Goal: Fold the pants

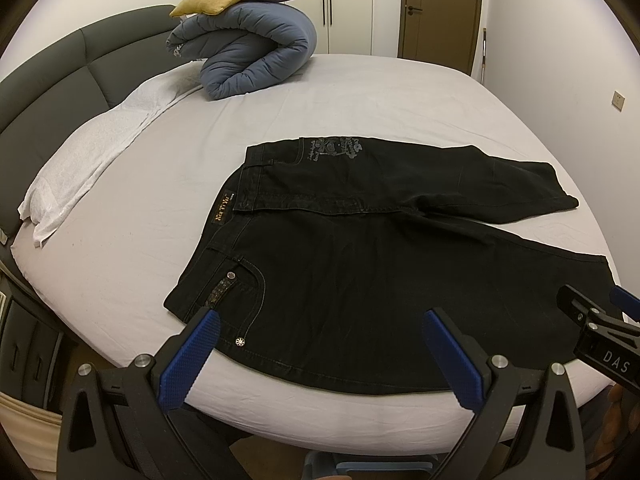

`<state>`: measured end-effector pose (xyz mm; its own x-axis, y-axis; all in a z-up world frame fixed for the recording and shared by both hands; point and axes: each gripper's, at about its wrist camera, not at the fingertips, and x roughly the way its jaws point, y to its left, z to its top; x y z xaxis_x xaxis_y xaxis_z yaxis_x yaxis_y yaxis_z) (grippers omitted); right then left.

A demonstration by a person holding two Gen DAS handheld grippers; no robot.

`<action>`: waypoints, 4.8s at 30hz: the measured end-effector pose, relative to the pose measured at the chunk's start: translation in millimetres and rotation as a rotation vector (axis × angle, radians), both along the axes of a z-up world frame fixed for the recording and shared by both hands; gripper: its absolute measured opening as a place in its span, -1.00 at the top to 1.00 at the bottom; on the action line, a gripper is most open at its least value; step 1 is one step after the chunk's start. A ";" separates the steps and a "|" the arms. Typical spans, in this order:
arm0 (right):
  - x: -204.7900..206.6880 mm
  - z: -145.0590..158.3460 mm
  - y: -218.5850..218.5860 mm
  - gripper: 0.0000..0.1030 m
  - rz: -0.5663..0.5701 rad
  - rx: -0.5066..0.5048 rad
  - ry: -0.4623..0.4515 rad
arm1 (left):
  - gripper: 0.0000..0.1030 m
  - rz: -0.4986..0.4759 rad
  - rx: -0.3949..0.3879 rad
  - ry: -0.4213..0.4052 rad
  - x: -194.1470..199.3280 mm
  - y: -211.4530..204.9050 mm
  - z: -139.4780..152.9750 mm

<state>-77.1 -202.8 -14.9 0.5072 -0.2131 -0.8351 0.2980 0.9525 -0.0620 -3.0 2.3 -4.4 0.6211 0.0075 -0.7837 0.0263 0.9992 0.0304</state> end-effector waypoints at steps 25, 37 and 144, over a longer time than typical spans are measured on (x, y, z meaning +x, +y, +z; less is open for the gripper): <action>54.3 -6.2 -11.8 -1.00 0.191 0.068 -0.026 | -1.00 -0.130 -0.014 -0.050 88.5 25.5 1.1; 213.7 -19.8 -50.2 -0.72 0.521 0.117 -0.035 | -1.00 -0.490 0.153 0.138 344.3 29.7 -40.3; 101.7 -167.5 253.6 0.96 1.536 -0.739 0.182 | 0.95 -1.058 0.480 0.114 40.9 81.4 -133.8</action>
